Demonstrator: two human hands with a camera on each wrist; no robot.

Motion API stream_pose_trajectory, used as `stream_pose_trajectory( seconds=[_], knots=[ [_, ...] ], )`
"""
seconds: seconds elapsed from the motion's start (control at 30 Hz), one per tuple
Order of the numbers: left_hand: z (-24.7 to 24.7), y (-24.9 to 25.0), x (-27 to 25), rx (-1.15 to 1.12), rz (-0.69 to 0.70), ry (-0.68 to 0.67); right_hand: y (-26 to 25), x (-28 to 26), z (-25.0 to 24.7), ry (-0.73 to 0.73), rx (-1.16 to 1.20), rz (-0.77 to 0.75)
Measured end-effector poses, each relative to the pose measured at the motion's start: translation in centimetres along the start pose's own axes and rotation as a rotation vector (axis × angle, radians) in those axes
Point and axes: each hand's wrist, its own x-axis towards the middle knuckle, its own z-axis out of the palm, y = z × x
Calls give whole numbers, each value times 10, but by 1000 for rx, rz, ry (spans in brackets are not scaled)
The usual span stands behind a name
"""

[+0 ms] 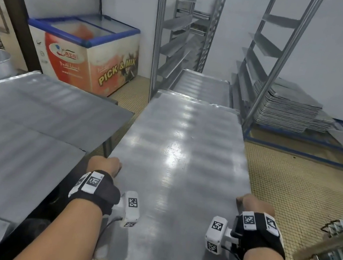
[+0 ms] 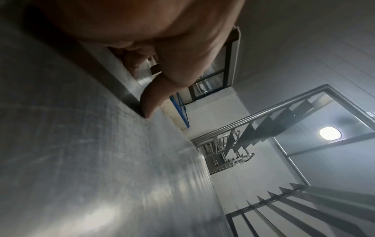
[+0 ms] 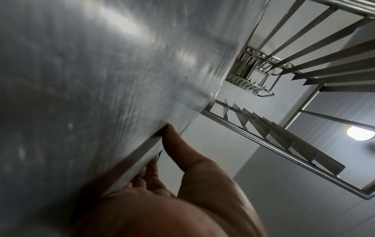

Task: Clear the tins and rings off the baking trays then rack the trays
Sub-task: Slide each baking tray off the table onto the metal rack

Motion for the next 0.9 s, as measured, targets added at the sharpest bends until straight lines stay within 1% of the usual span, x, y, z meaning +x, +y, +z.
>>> stream_pose_trajectory(
  seconds=[0.03, 0.1, 0.17, 0.23, 0.3, 0.37, 0.4, 0.47, 0.53, 0.63, 0.73, 0.83, 0.9],
  knots=[
    [6, 1, 6, -18, -9, 1, -3, 2, 0, -37, 0, 18],
    [15, 5, 16, -57, -52, -11, -9, 14, 8, -24, -57, -12],
    [29, 10, 35, -79, -83, -22, -19, 23, 17, -39, -63, -31],
    [46, 14, 63, -116, -133, -13, -30, 33, 29, -52, -73, -34],
    [69, 14, 103, -149, -164, -5, -45, 41, 41, -36, -52, -23],
    [79, 34, 111, -137, -157, -18, -61, 50, 57, -45, -24, -26],
    [80, 47, 108, -124, -153, -40, -68, 56, 65, -34, -19, -25],
    [91, 62, 120, -85, -151, -56, -83, 65, 77, -15, -21, -38],
    [103, 71, 139, -59, -135, -74, -96, 77, 86, -6, -37, -43],
    [133, 70, 192, -61, -115, -61, -115, 91, 101, 18, -23, -69],
    [141, 96, 187, -17, -106, -92, -126, 109, 113, -3, -55, -91],
    [152, 120, 185, 26, -87, -81, -142, 129, 124, 44, -62, -91],
    [166, 131, 198, 48, -77, -70, -155, 147, 137, 33, -71, -97]
  ],
)
